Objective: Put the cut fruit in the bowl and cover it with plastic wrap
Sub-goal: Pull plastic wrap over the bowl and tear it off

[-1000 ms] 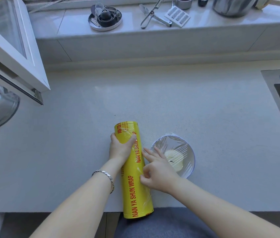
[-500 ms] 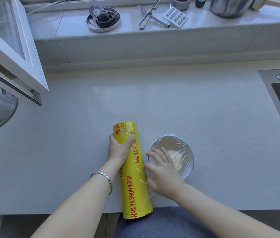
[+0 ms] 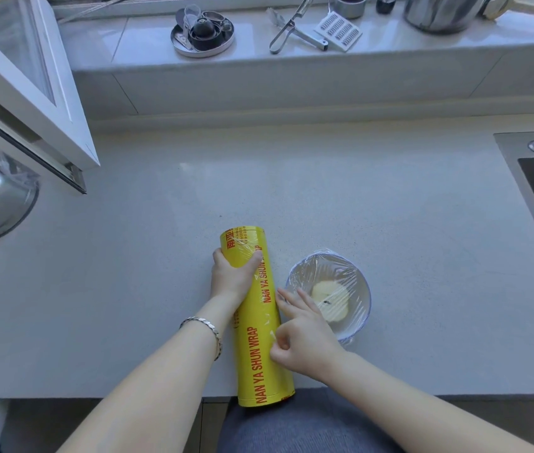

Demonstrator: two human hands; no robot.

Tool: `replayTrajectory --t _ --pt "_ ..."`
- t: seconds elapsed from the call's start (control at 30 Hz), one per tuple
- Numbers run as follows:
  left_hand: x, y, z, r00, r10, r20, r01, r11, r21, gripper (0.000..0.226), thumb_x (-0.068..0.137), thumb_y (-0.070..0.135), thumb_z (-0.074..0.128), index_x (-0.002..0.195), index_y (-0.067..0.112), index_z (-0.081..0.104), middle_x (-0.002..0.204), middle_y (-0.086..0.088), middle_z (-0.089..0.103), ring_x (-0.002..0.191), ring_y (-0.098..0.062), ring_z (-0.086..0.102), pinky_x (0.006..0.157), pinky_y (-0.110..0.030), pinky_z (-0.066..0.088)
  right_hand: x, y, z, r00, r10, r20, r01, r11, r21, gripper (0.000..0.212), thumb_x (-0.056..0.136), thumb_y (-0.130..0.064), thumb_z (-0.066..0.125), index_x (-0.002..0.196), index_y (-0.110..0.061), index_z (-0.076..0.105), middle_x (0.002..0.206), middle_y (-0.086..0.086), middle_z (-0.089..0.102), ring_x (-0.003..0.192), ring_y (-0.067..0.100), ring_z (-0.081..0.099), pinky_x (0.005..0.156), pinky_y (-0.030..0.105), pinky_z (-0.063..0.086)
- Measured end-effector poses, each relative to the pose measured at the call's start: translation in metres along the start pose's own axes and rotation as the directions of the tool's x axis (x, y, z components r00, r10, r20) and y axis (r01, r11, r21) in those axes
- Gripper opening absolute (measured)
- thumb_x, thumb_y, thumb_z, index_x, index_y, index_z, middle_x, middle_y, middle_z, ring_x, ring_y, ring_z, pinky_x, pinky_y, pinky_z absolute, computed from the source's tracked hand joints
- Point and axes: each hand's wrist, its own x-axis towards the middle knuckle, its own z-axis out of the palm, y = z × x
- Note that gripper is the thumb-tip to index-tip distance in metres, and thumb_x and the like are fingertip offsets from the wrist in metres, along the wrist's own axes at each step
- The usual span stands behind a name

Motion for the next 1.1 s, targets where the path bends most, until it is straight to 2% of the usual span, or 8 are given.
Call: replayTrajectory --t 0.13,0.23,0.4,0.57,0.67,0.77,0.87,1.1 --pt "0.001 0.000 -0.002 1.000 -0.011 0.007 0.011 1.000 -0.002 0.076 0.077 0.044 0.067 0.134 0.013 0.028 0.129 -0.013 0.054 0.111 -0.031 0.056 0.090 -0.039 0.046 0.004 0.011 0.003 0.992 -0.068 -0.107 0.061 0.996 -0.068 0.028 0.054 -0.027 0.040 0.035 -0.020 0.059 0.102 0.004 0.074 0.107 0.022 0.065 0.103 0.039 0.039" --pt "-0.002 -0.001 -0.003 0.999 -0.020 0.025 0.021 0.999 -0.025 0.077 0.079 0.043 0.066 0.136 0.013 0.024 0.133 -0.014 0.050 0.112 -0.031 0.055 0.087 -0.037 0.044 0.007 0.018 -0.005 0.989 -0.091 -0.118 0.078 0.991 -0.108 0.028 0.056 -0.025 0.040 0.033 -0.021 0.055 0.098 -0.003 0.075 0.108 0.021 0.064 0.101 0.048 0.037" --pt "-0.019 0.000 -0.004 0.998 -0.041 -0.045 0.045 0.996 0.079 0.115 0.061 0.052 0.077 0.142 0.013 0.005 0.149 -0.018 0.022 0.136 -0.036 0.028 0.111 -0.048 0.030 0.006 0.020 -0.012 0.992 -0.085 -0.095 0.069 0.984 -0.161 0.024 0.058 -0.033 0.043 0.039 -0.025 0.055 0.098 -0.009 0.074 0.113 0.022 0.061 0.099 0.048 0.033" --pt "-0.057 -0.033 -0.011 0.990 -0.094 0.103 0.083 0.991 0.100 0.110 0.063 0.039 0.081 0.142 0.014 0.007 0.143 -0.014 0.039 0.125 -0.030 0.046 0.098 -0.040 0.041 0.008 0.018 -0.009 0.996 -0.086 -0.001 0.084 0.975 -0.205 0.022 0.059 -0.032 0.043 0.059 -0.024 0.063 0.100 -0.003 0.073 0.115 0.027 0.060 0.098 0.049 0.033" --pt "-0.055 -0.035 -0.016 0.997 -0.079 -0.012 0.079 0.997 -0.011 0.089 0.070 0.032 0.078 0.138 0.016 0.022 0.135 -0.010 0.050 0.115 -0.028 0.053 0.087 -0.031 0.041 0.007 0.015 -0.011 0.990 -0.098 0.100 0.106 0.991 -0.078 0.048 0.068 -0.032 0.025 0.070 -0.014 0.070 0.133 0.007 0.056 0.140 0.028 0.028 0.116 0.040 0.005" --pt "-0.038 -0.031 -0.019 0.985 -0.112 -0.130 0.098 0.989 -0.108 0.091 0.072 0.038 0.075 0.141 0.019 0.019 0.138 -0.011 0.048 0.118 -0.031 0.053 0.095 -0.037 0.043 0.005 0.007 -0.015 0.990 -0.069 0.126 0.066 0.998 0.021 0.067 0.069 -0.050 0.015 0.085 -0.015 0.069 0.149 0.003 0.035 0.146 0.015 -0.001 0.111 0.032 -0.021" --pt "-0.029 -0.029 -0.019 0.979 -0.131 -0.159 0.118 0.989 -0.087 0.095 0.072 0.044 0.072 0.143 0.021 0.014 0.141 -0.016 0.043 0.123 -0.036 0.047 0.102 -0.048 0.041 0.014 0.001 -0.017 0.987 0.010 0.159 -0.004 0.999 -0.035 0.060 0.079 -0.059 0.028 0.087 -0.015 0.069 0.152 0.005 0.029 0.145 0.014 -0.003 0.112 0.037 -0.020" --pt "-0.029 -0.025 -0.014 0.972 -0.155 -0.175 0.156 0.988 -0.006 0.096 0.074 0.046 0.069 0.144 0.022 0.008 0.142 -0.022 0.033 0.129 -0.041 0.036 0.103 -0.051 0.036 0.035 -0.012 -0.019 0.975 0.054 0.215 -0.060 0.998 0.022 0.020 0.080 -0.022 0.049 0.067 -0.016 0.061 0.135 0.005 0.054 0.142 0.013 0.021 0.113 0.047 -0.015"
